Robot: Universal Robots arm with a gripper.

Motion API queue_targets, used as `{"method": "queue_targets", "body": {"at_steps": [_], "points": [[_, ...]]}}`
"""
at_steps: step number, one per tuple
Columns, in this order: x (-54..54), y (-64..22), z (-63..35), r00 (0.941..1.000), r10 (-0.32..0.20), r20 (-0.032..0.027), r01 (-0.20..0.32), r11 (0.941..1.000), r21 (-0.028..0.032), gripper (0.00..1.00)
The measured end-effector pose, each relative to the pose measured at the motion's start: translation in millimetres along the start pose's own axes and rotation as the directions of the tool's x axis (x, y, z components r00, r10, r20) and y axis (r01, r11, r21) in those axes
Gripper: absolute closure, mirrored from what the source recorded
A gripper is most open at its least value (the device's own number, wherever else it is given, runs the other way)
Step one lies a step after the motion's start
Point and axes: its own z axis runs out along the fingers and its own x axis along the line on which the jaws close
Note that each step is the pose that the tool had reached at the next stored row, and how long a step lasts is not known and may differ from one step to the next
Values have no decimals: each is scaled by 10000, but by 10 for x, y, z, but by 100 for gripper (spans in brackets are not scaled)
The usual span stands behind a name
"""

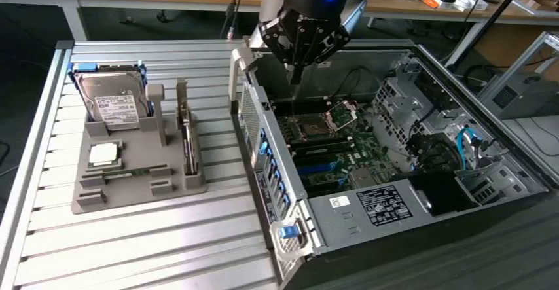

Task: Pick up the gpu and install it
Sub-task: 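Reach for the gpu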

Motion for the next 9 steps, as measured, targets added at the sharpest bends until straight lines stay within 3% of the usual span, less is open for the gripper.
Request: {"method": "queue_targets", "body": {"at_steps": [9], "points": [[41, -3, -1, 10000, 0, 0, 0, 10000, 0, 89]]}}
